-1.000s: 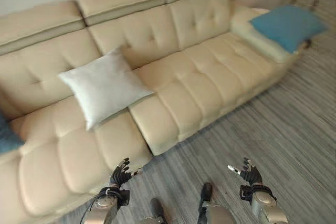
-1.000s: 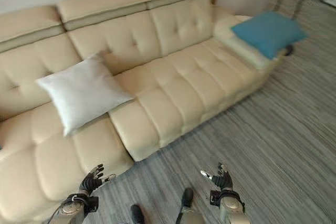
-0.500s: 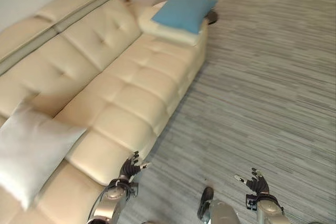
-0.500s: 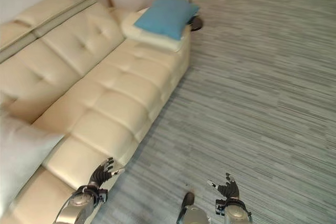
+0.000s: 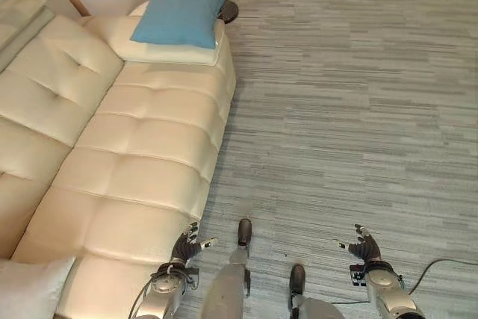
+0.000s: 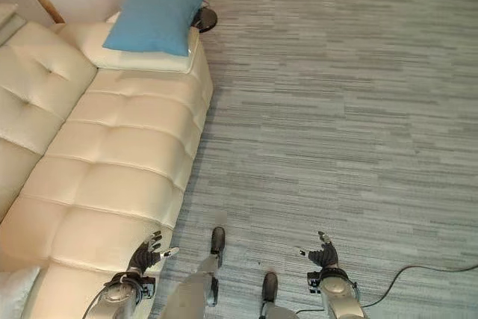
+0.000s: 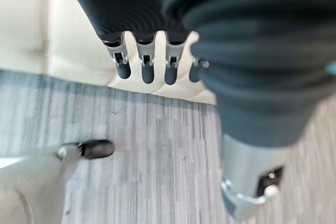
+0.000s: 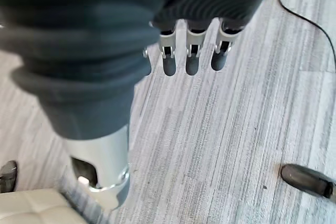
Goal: Pick up all the scattered cushions and arrange them neatly on the sofa.
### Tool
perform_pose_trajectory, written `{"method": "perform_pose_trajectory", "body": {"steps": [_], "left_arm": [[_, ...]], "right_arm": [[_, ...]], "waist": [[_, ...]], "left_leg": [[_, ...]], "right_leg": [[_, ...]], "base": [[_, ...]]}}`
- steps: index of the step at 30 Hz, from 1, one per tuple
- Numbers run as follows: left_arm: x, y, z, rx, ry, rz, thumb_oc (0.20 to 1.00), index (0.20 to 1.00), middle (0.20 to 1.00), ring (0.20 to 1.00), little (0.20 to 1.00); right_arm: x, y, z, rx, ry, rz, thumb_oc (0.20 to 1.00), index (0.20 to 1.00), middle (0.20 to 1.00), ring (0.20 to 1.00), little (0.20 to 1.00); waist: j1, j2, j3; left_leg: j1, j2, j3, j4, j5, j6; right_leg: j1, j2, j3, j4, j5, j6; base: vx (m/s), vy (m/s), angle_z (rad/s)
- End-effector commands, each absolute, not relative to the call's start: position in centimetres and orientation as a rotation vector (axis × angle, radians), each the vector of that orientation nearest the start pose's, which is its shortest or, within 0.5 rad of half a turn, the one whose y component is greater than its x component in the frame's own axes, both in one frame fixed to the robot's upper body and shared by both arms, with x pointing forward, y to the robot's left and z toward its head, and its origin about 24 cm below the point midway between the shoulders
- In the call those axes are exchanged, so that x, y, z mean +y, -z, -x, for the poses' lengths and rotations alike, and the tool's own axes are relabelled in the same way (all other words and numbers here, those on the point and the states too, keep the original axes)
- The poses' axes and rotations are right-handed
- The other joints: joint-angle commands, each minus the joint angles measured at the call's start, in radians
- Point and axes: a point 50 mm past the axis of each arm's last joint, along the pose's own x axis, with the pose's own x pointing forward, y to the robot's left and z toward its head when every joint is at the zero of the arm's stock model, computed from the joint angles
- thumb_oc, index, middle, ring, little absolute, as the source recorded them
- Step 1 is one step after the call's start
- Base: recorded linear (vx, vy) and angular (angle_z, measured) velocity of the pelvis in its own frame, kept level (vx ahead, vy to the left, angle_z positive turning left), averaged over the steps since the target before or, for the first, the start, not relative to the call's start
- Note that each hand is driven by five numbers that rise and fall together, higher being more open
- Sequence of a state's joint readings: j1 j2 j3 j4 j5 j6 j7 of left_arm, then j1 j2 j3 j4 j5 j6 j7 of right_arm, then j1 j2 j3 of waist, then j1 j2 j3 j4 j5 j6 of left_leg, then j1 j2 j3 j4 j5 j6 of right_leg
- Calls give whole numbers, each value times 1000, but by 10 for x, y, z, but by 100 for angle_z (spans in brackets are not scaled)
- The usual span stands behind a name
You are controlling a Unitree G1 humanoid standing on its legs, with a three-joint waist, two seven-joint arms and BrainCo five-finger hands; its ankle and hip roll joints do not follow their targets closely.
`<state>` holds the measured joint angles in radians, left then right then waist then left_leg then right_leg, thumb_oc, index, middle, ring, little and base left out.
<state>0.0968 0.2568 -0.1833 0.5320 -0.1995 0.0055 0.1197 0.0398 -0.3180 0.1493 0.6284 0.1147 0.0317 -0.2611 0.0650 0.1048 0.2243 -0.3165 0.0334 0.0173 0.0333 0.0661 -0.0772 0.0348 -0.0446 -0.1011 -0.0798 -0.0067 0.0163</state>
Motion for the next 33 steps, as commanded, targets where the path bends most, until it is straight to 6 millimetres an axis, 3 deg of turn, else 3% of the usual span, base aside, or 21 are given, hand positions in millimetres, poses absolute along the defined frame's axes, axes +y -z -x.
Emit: {"method": "perform_pose_trajectory", "body": {"steps": [1, 2, 3, 4, 5, 7, 11, 17, 20, 22, 24, 27, 28, 29, 32, 33], "left_arm": [[220, 76, -187, 567, -61, -284, 1000, 1000, 1000, 1000, 1000], [222, 77, -187, 581, -47, -318, 1000, 1000, 1000, 1000, 1000], [231, 74, -191, 575, -52, -359, 1000, 1000, 1000, 1000, 1000], [231, 74, -191, 575, -52, -359, 1000, 1000, 1000, 1000, 1000], [234, 71, -193, 573, -54, -383, 1000, 1000, 1000, 1000, 1000], [233, 70, -195, 563, -50, -385, 1000, 1000, 1000, 1000, 1000], [230, 69, -199, 556, -44, -364, 1000, 1000, 1000, 1000, 1000], [219, 74, -205, 567, -51, -297, 1000, 1000, 1000, 1000, 1000], [212, 72, -209, 544, -40, -273, 1000, 1000, 1000, 1000, 1000], [203, 74, -208, 544, -33, -222, 1000, 1000, 1000, 1000, 1000], [199, 74, -207, 543, -31, -181, 1000, 1000, 1000, 1000, 1000], [195, 74, -208, 544, -34, -138, 1000, 1000, 1000, 1000, 1000], [195, 74, -209, 542, -35, -140, 1000, 1000, 1000, 1000, 1000], [196, 72, -210, 537, -36, -142, 1000, 1000, 1000, 1000, 1000], [198, 72, -210, 538, -43, -148, 1000, 1000, 1000, 1000, 1000], [198, 73, -208, 543, -42, -151, 1000, 1000, 1000, 1000, 1000]], "right_arm": [[-225, 79, -202, 594, 186, 346, 1000, 1000, 1000, 1000, 1000], [-222, 81, -202, 602, 179, 338, 1000, 1000, 1000, 1000, 1000], [-217, 83, -202, 615, 158, 327, 1000, 1000, 1000, 1000, 1000], [-217, 83, -202, 615, 158, 327, 1000, 1000, 1000, 1000, 1000], [-216, 84, -200, 616, 157, 324, 1000, 1000, 1000, 1000, 1000], [-216, 83, -200, 610, 168, 312, 1000, 1000, 1000, 1000, 1000], [-218, 82, -199, 607, 197, 230, 1000, 1000, 1000, 1000, 1000], [-218, 83, -197, 604, 238, 133, 1000, 1000, 1000, 1000, 1000], [-221, 81, -194, 595, 254, 124, 1000, 1000, 1000, 1000, 1000], [-225, 83, -188, 596, 280, 62, 1000, 1000, 1000, 1000, 1000], [-226, 84, -187, 593, 287, 10, 1000, 1000, 1000, 1000, 1000], [-231, 79, -191, 572, 293, 13, 1000, 1000, 1000, 1000, 1000], [-234, 77, -193, 561, 295, 27, 1000, 1000, 1000, 1000, 1000], [-236, 74, -195, 552, 298, 48, 1000, 1000, 1000, 1000, 1000], [-243, 70, -197, 539, 317, 80, 1000, 1000, 1000, 1000, 1000], [-246, 69, -197, 534, 323, 98, 1000, 1000, 1000, 1000, 1000]], "waist": [[23, -65, -47], [18, -78, -48], [4, -87, -41], [5, -84, -44], [-22, -80, -31], [-31, -77, -23], [-68, -78, 6], [-126, -104, 24], [-134, -104, 16], [-152, -84, -26], [-156, -68, -42], [-147, -70, -42], [-138, -75, -35], [-129, -84, -28], [-97, -104, -25], [-84, -102, -27]], "left_leg": [[-6, -37, -2, -38, 80, 50], [15, -46, 5, -30, 57, 66], [58, -47, 23, -22, 20, 93], [54, -43, 24, -22, 21, 92], [123, -43, 45, -27, -19, 117], [146, -39, 47, -32, -32, 121], [223, -45, 68, -30, -97, 119], [342, -68, 47, -58, -176, 96], [378, -76, 34, -64, -208, 97], [442, -57, 25, -52, -267, 91], [429, -35, 28, 45, -262, 64], [327, -32, 31, 319, -169, 29], [276, -26, 29, 394, -137, 27], [224, -29, 32, 436, -138, 36], [114, -40, 47, 364, -200, 71], [93, -37, 45, 302, -189, 70]], "right_leg": [[55, -43, 13, 134, -177, 86], [32, -57, 13, 215, -179, 101], [-48, -78, 15, 402, -138, 125], [-53, -75, 17, 402, -135, 125], [-158, -100, -14, 596, -16, 138], [-205, -103, -25, 627, -10, 126], [-293, -109, -105, 463, -33, 102], [-394, -65, -148, 118, 87, 145], [-386, -62, -132, 119, 97, 141], [-362, -49, -116, 163, 85, 114], [-329, -41, -128, 170, 63, 94], [-259, -18, -132, 147, 29, 59], [-237, -15, -130, 144, 10, 45], [-219, -22, -123, 141, -5, 38], [-156, -36, -104, 128, -44, 45], [-132, -34, -99, 123, -54, 48]], "base": [[496, 285, -73], [556, 327, -34], [317, 191, -7], [440, 303, -5], [236, 173, -14], [258, 158, -38], [302, 65, -8], [347, -69, -1], [438, -91, 45], [611, -125, 50], [427, -147, 51], [280, -162, 39], [250, -138, 20], [285, -112, 0], [333, -16, -14], [389, 70, -27]]}}
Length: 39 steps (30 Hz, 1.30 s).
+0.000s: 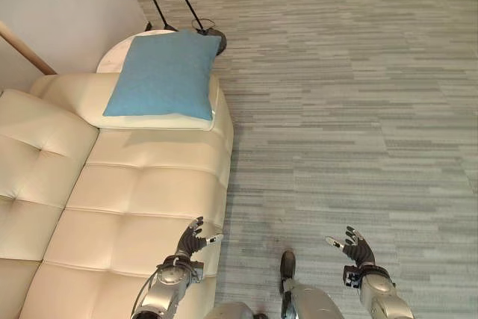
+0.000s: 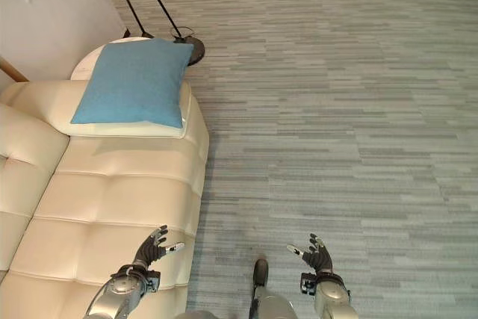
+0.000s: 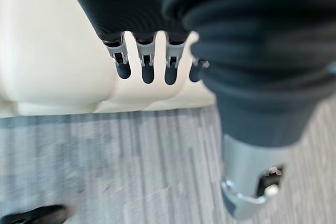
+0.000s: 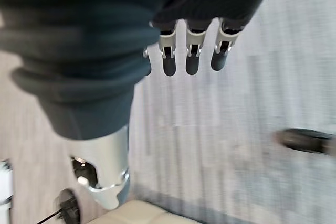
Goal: Pick up all the scattered cushions and arrange them neatly on the sofa.
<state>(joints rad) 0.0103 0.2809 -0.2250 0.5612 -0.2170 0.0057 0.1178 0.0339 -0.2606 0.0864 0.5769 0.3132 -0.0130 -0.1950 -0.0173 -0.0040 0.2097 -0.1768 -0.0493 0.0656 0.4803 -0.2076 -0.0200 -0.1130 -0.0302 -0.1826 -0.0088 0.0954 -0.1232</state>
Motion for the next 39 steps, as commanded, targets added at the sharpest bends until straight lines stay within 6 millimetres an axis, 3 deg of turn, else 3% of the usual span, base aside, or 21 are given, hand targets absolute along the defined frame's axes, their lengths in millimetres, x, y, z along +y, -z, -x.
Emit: {"method": "perform_pose_trajectory", "body": {"steps": [1, 3, 4, 7, 10, 12, 13, 16, 20, 22, 23, 24, 26, 29, 31, 33, 34, 35, 39], "left_arm": [[199, 74, -207, 547, -41, -158, 1000, 1000, 1000, 1000, 1000], [201, 74, -206, 553, -45, -170, 1000, 1000, 1000, 1000, 1000], [202, 74, -207, 551, -46, -178, 1000, 1000, 1000, 1000, 1000], [207, 78, -199, 573, -60, -184, 1000, 1000, 1000, 1000, 1000], [207, 81, -196, 592, -55, -185, 1000, 1000, 1000, 1000, 1000], [213, 83, -192, 610, -51, -203, 1000, 1000, 1000, 1000, 1000], [217, 83, -190, 618, -49, -219, 1000, 1000, 1000, 1000, 1000], [219, 82, -190, 620, -45, -238, 1000, 1000, 1000, 1000, 1000], [219, 79, -192, 605, -35, -244, 1000, 1000, 1000, 1000, 1000], [218, 78, -195, 596, -29, -255, 1000, 1000, 1000, 1000, 1000], [218, 78, -195, 596, -29, -255, 1000, 1000, 1000, 1000, 1000], [218, 76, -197, 582, -26, -268, 1000, 1000, 1000, 1000, 1000], [218, 75, -200, 574, -22, -273, 1000, 1000, 1000, 1000, 1000], [215, 80, -196, 591, -35, -234, 1000, 1000, 1000, 1000, 1000], [214, 82, -194, 600, -59, -185, 1000, 1000, 1000, 1000, 1000], [211, 80, -197, 590, -80, -141, 1000, 1000, 1000, 1000, 1000], [211, 80, -198, 589, -80, -141, 1000, 1000, 1000, 1000, 1000], [207, 77, -202, 571, -68, -129, 1000, 1000, 1000, 1000, 1000], [206, 72, -206, 541, -57, -134, 1000, 1000, 1000, 1000, 1000]], "right_arm": [[-248, 68, -198, 531, 327, 108, 1000, 1000, 1000, 1000, 1000], [-251, 67, -200, 527, 342, 129, 1000, 1000, 1000, 1000, 1000], [-253, 67, -201, 530, 351, 143, 1000, 1000, 1000, 1000, 1000], [-250, 71, -196, 552, 334, 143, 1000, 1000, 1000, 1000, 1000], [-248, 74, -192, 566, 334, 140, 1000, 1000, 1000, 1000, 1000], [-237, 80, -189, 595, 304, 97, 1000, 1000, 1000, 1000, 1000], [-231, 84, -187, 609, 271, 94, 1000, 1000, 1000, 1000, 1000], [-228, 86, -183, 622, 256, 89, 1000, 1000, 1000, 1000, 1000], [-230, 84, -186, 607, 268, 80, 1000, 1000, 1000, 1000, 1000], [-231, 84, -184, 611, 284, 72, 1000, 1000, 1000, 1000, 1000], [-231, 84, -185, 611, 284, 72, 1000, 1000, 1000, 1000, 1000], [-233, 85, -183, 615, 302, 65, 1000, 1000, 1000, 1000, 1000], [-234, 85, -181, 620, 308, 65, 1000, 1000, 1000, 1000, 1000], [-235, 88, -178, 634, 306, 68, 1000, 1000, 1000, 1000, 1000], [-239, 87, -179, 630, 311, 70, 1000, 1000, 1000, 1000, 1000], [-242, 83, -183, 609, 316, 83, 1000, 1000, 1000, 1000, 1000], [-242, 83, -184, 609, 316, 83, 1000, 1000, 1000, 1000, 1000], [-246, 78, -186, 586, 328, 94, 1000, 1000, 1000, 1000, 1000], [-253, 74, -188, 574, 340, 114, 1000, 1000, 1000, 1000, 1000]], "waist": [[11, 13, -16], [36, 29, -17], [52, 27, -11], [65, 27, -34], [63, 15, -57], [65, -5, -60], [59, -4, -55], [40, 11, -43], [20, 22, -32], [-1, 17, -19], [-2, 18, -21], [-20, 14, -16], [-29, 9, -19], [-37, 5, -47], [-37, 15, -56], [-28, 10, -48], [-31, 11, -50], [-19, 0, -35], [3, -11, -21]], "left_leg": [[-59, 51, -13, -235, 134, 5], [-113, 76, -23, -400, 260, -19], [-126, 77, -19, -481, 295, -28], [-106, 84, -7, -512, 327, -26], [-113, 69, -14, -459, 316, -10], [-70, 54, 1, -426, 265, 27], [-29, 45, 17, -418, 232, 53], [59, 43, 23, -444, 193, 73], [111, 50, 22, -463, 166, 61], [157, 45, 7, -478, 144, 48], [154, 46, 6, -479, 146, 48], [193, 47, -12, -494, 126, 32], [223, 48, -23, -506, 110, 21], [267, 67, -29, -488, 66, 11], [259, 100, -24, -396, 55, -14], [189, 103, -26, -232, 102, -24], [183, 104, -29, -224, 99, -25], [91, 105, -27, -76, 151, -24], [-10, 86, -8, -46, 135, -9]], "right_leg": [[41, -39, -12, 42, -167, 189], [84, -16, -7, 22, -185, 187], [118, -11, -3, 5, -196, 188], [187, -12, 15, 3, -226, 210], [188, -36, 24, 48, -243, 215], [140, -72, 42, 252, -245, 241], [82, -98, 30, 385, -183, 267], [-31, -128, 4, 498, -127, 253], [-72, -131, -34, 359, -148, 239], [-114, -120, -21, 217, -114, 250], [-113, -119, -23, 211, -109, 250], [-141, -115, 9, 96, -62, 274], [-144, -116, 23, 39, -28, 285], [-116, -107, 24, 56, -19, 267], [-82, -89, 10, 65, -43, 249], [-49, -85, -7, 59, -62, 226], [-51, -85, -9, 58, -62, 226], [-12, -81, -27, 47, -88, 198], [36, -83, -40, 36, -125, 185]], "base": [[390, 96, -25], [365, 111, -25], [343, 109, -19], [359, 136, -29], [352, 186, -42], [369, 235, -38], [317, 190, -48], [319, 119, -21], [277, -40, -4], [281, -125, 8], [351, -194, 20], [376, -223, 37], [405, -256, 49], [377, -222, 45], [367, -259, 29], [199, -202, 16], [162, -206, 25], [173, -199, 25], [170, -104, 26]]}}
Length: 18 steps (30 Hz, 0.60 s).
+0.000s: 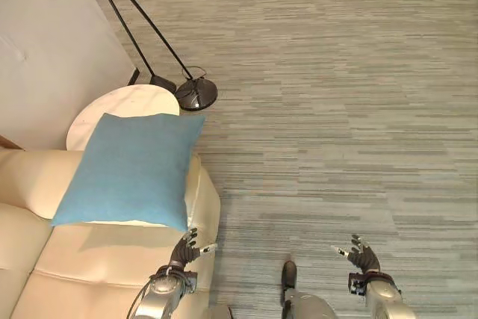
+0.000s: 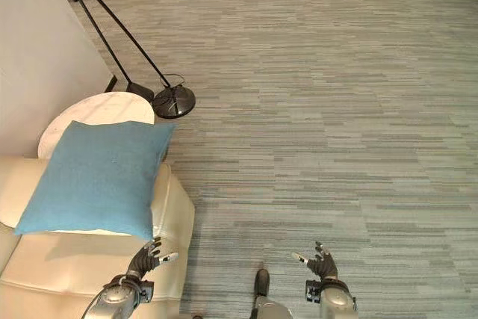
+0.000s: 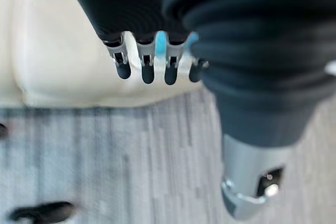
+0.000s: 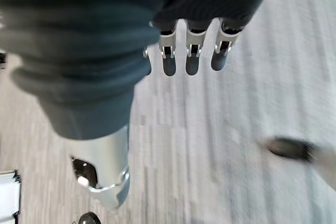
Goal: Pick up all the scattered cushions and arrange them neatly on the sofa.
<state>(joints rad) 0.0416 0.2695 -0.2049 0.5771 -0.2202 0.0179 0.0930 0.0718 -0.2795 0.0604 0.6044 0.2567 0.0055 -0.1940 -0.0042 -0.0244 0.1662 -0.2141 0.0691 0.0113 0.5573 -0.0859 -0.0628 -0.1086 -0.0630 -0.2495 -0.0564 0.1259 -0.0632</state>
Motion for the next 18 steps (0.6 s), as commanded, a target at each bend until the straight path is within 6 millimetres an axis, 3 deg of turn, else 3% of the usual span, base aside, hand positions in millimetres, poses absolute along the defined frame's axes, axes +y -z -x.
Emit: {"method": "perform_pose_trajectory", "body": {"steps": [1, 2, 3, 4, 6, 8, 12, 14, 16, 18], "left_arm": [[206, 72, -206, 541, -57, -134, 1000, 1000, 1000, 1000, 1000], [208, 70, -204, 533, -55, -139, 1000, 1000, 1000, 1000, 1000], [208, 69, -204, 530, -54, -144, 1000, 1000, 1000, 1000, 1000], [209, 66, -205, 516, -56, -145, 1000, 1000, 1000, 1000, 1000], [211, 62, -208, 498, -54, -162, 1000, 1000, 1000, 1000, 1000], [212, 58, -209, 479, -55, -159, 1000, 1000, 1000, 1000, 1000], [219, 61, -199, 498, -82, -154, 1000, 1000, 1000, 1000, 1000], [226, 65, -191, 524, -114, -140, 1000, 1000, 1000, 1000, 1000], [235, 66, -186, 541, -152, -127, 1000, 1000, 1000, 1000, 1000], [240, 66, -183, 543, -183, -120, 1000, 1000, 1000, 1000, 1000]], "right_arm": [[-253, 74, -188, 574, 340, 114, 1000, 1000, 1000, 1000, 1000], [-260, 72, -187, 569, 362, 132, 1000, 1000, 1000, 1000, 1000], [-260, 72, -185, 570, 371, 133, 1000, 1000, 1000, 1000, 1000], [-262, 72, -184, 568, 384, 134, 1000, 1000, 1000, 1000, 1000], [-263, 74, -178, 582, 414, 130, 1000, 1000, 1000, 1000, 1000], [-262, 77, -175, 598, 414, 127, 1000, 1000, 1000, 1000, 1000], [-254, 81, -175, 617, 375, 126, 1000, 1000, 1000, 1000, 1000], [-248, 85, -175, 630, 360, 103, 1000, 1000, 1000, 1000, 1000], [-243, 90, -171, 654, 364, 68, 1000, 1000, 1000, 1000, 1000], [-242, 91, -171, 662, 368, 62, 1000, 1000, 1000, 1000, 1000]], "waist": [[-10, 9, 22], [9, 14, 15], [14, 26, 12], [16, 34, 6], [10, 44, 9], [11, 50, -5], [19, 44, -44], [35, 22, -62], [51, 2, -65], [51, -3, -53]], "left_leg": [[28, -32, 47, -123, 13, 34], [0, -33, 97, -273, 6, 44], [-23, -16, 134, -349, 69, 34], [-30, -5, 170, -404, 87, 18], [-45, 37, 307, -493, 147, -4], [-28, 52, 360, -542, 176, -1], [-1, 25, 334, -562, 175, 21], [18, 6, 322, -567, 160, 37], [58, -34, 289, -568, 116, 77], [91, -70, 253, -564, 84, 109]], "right_leg": [[31, -50, 27, 84, -156, 125], [77, -46, 4, 72, -189, 133], [99, -36, -12, 62, -199, 135], [123, -27, -19, 52, -219, 139], [148, -25, -64, 49, -237, 142], [166, -26, -99, 57, -246, 152], [198, -52, -116, 83, -262, 169], [208, -76, -119, 116, -266, 180], [167, -129, -118, 290, -238, 209], [123, -176, -106, 437, -150, 242]], "base": [[282, 5, 17], [375, 15, 29], [507, 26, 24], [310, 22, 40], [218, 49, 57], [216, 113, 72], [278, 180, 36], [261, 178, 6], [226, 217, 31], [190, 205, 77]]}}
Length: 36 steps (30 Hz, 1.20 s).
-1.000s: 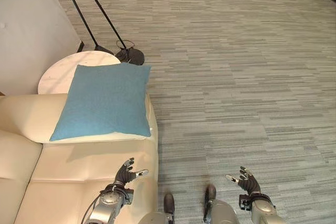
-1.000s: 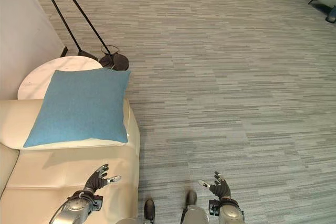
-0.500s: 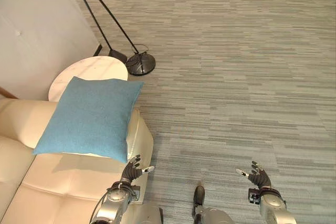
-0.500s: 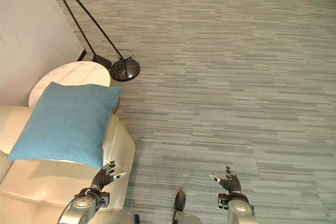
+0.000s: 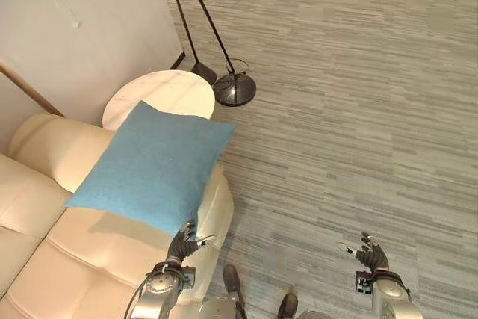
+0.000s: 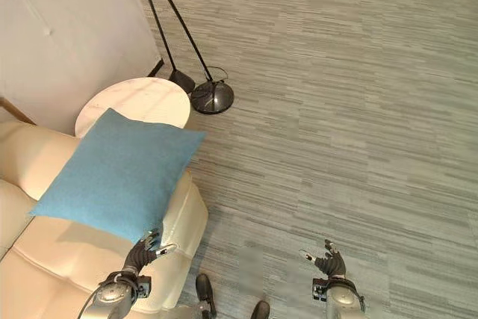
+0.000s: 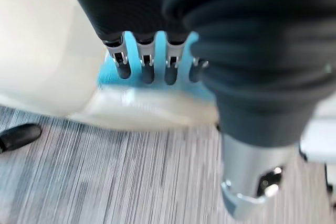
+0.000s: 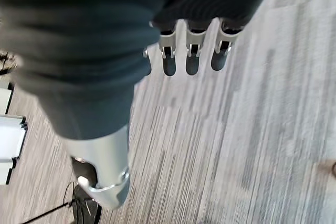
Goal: Pick up all the scattered cushions and arrange them neatly on the sofa.
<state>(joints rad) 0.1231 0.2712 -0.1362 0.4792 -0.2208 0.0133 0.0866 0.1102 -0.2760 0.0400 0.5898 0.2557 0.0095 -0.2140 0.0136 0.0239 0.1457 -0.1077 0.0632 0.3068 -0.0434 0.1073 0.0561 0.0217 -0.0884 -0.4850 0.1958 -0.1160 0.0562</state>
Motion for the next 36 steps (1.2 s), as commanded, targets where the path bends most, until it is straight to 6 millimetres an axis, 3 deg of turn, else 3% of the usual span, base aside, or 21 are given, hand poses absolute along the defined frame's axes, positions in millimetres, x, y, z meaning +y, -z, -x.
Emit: {"method": "perform_pose_trajectory", "body": {"steps": [1, 3, 4, 5, 6, 8, 9, 10, 11, 12, 13, 17, 21, 25, 27, 29, 31, 33, 34, 36], "left_arm": [[244, 65, -182, 546, -200, -124, 1000, 1000, 1000, 1000, 1000], [245, 65, -180, 547, -208, -124, 1000, 1000, 1000, 1000, 1000], [247, 64, -179, 539, -224, -124, 1000, 1000, 1000, 1000, 1000], [248, 64, -179, 538, -226, -119, 1000, 1000, 1000, 1000, 1000], [248, 64, -179, 537, -225, -118, 1000, 1000, 1000, 1000, 1000], [248, 66, -179, 545, -228, -117, 1000, 1000, 1000, 1000, 1000], [248, 67, -180, 550, -225, -121, 1000, 1000, 1000, 1000, 1000], [248, 67, -180, 550, -225, -121, 1000, 1000, 1000, 1000, 1000], [247, 67, -182, 547, -222, -126, 1000, 1000, 1000, 1000, 1000], [247, 67, -183, 547, -222, -126, 1000, 1000, 1000, 1000, 1000], [246, 67, -183, 545, -207, -134, 1000, 1000, 1000, 1000, 1000], [248, 65, -185, 536, -197, -160, 1000, 1000, 1000, 1000, 1000], [250, 73, -177, 575, -235, -118, 1000, 1000, 1000, 1000, 1000], [243, 81, -177, 607, -277, -13, 1000, 1000, 1000, 1000, 1000], [239, 83, -179, 605, -288, 27, 1000, 1000, 1000, 1000, 1000], [232, 82, -187, 593, -284, 57, 1000, 1000, 1000, 1000, 1000], [229, 81, -189, 593, -270, 54, 1000, 1000, 1000, 1000, 1000], [230, 80, -191, 589, -269, 42, 1000, 1000, 1000, 1000, 1000], [231, 80, -191, 588, -275, 41, 1000, 1000, 1000, 1000, 1000], [235, 83, -184, 603, -296, 44, 1000, 1000, 1000, 1000, 1000]], "right_arm": [[-241, 91, -171, 660, 367, 61, 1000, 1000, 1000, 1000, 1000], [-240, 91, -170, 658, 368, 57, 1000, 1000, 1000, 1000, 1000], [-239, 89, -170, 642, 362, 49, 1000, 1000, 1000, 1000, 1000], [-240, 86, -173, 621, 363, 46, 1000, 1000, 1000, 1000, 1000], [-240, 86, -173, 621, 363, 46, 1000, 1000, 1000, 1000, 1000], [-242, 83, -177, 607, 366, 41, 1000, 1000, 1000, 1000, 1000], [-243, 84, -177, 609, 375, 38, 1000, 1000, 1000, 1000, 1000], [-243, 84, -177, 609, 375, 38, 1000, 1000, 1000, 1000, 1000], [-245, 84, -177, 614, 384, 35, 1000, 1000, 1000, 1000, 1000], [-245, 84, -177, 613, 384, 35, 1000, 1000, 1000, 1000, 1000], [-245, 85, -176, 622, 379, 34, 1000, 1000, 1000, 1000, 1000], [-243, 87, -177, 629, 360, 37, 1000, 1000, 1000, 1000, 1000], [-242, 89, -179, 644, 324, 61, 1000, 1000, 1000, 1000, 1000], [-248, 85, -180, 625, 338, 76, 1000, 1000, 1000, 1000, 1000], [-252, 82, -181, 614, 358, 82, 1000, 1000, 1000, 1000, 1000], [-257, 79, -184, 599, 393, 86, 1000, 1000, 1000, 1000, 1000], [-261, 79, -182, 603, 426, 89, 1000, 1000, 1000, 1000, 1000], [-273, 74, -180, 590, 493, 103, 1000, 1000, 1000, 1000, 1000], [-276, 72, -180, 583, 521, 100, 1000, 1000, 1000, 1000, 1000], [-285, 65, -180, 549, 569, 105, 1000, 1000, 1000, 1000, 1000]], "waist": [[31, -51, -27], [31, -40, -24], [20, -22, -10], [12, -16, 4], [11, -12, 1], [-5, -12, 17], [-19, -14, 19], [-19, -14, 19], [-43, -21, 30], [-43, -21, 29], [-54, -28, 31], [-55, -46, 18], [-34, -64, -13], [-33, -84, -20], [-40, -94, -6], [-49, -108, 12], [-52, -107, 11], [-54, -99, 8], [-54, -97, 3], [-45, -93, -4]], "left_leg": [[0, -83, -71, 31, -122, 4], [2, -77, -78, 30, -111, 18], [39, -81, -151, 14, -113, 21], [50, -88, -207, 25, -114, 14], [46, -84, -209, 26, -113, 13], [61, -93, -272, 38, -124, 5], [69, -100, -317, 39, -126, 3], [69, -100, -317, 39, -126, 3], [89, -117, -392, 36, -134, -10], [86, -117, -392, 35, -132, -10], [98, -125, -438, 31, -135, -18], [110, -127, -471, 33, -152, -30], [126, -81, -470, 26, -161, -57], [95, -24, -481, 68, -158, -104], [43, -22, -433, 157, -162, -111], [-31, -15, -306, 258, -154, -99], [-57, 5, -203, 225, -141, -84], [-89, 21, -113, 160, -85, -93], [-93, 29, -104, 144, -88, -106], [-71, 21, -114, 80, -63, -91]], "right_leg": [[-26, -161, 156, 259, 144, 136], [-59, -156, 167, 314, 165, 118], [-139, -102, 241, 378, 119, 84], [-160, -80, 272, 306, 80, 68], [-160, -75, 268, 299, 86, 67], [-181, -42, 330, 185, 47, 51], [-198, -6, 398, 117, 45, 51], [-198, -6, 398, 117, 45, 51], [-222, 41, 538, -7, 87, 69], [-222, 41, 538, -11, 91, 69], [-247, 47, 589, -66, 136, 78], [-204, 12, 536, -142, 158, 75], [-143, 26, 509, -206, 166, 62], [-93, 45, 445, -227, 126, 37], [-70, 32, 408, -230, 112, 28], [-46, 14, 364, -239, 102, 22], [-30, 12, 334, -249, 96, 25], [-17, 16, 301, -251, 86, 28], [-10, 19, 301, -254, 72, 31], [-12, 26, 292, -247, 73, 32]], "base": [[123, 159, 103], [77, 71, 112], [220, -54, 124], [216, -55, 154], [173, -121, 128], [159, -127, 138], [130, -107, 113], [228, -190, 92], [145, -120, 100], [257, -233, 136], [110, -113, 129], [168, -196, 88], [180, -283, 23], [110, -240, 29], [30, -113, 69], [-38, -75, 69], [30, -21, 87], [104, 40, 54], [42, 35, 22], [99, 113, 22]]}}
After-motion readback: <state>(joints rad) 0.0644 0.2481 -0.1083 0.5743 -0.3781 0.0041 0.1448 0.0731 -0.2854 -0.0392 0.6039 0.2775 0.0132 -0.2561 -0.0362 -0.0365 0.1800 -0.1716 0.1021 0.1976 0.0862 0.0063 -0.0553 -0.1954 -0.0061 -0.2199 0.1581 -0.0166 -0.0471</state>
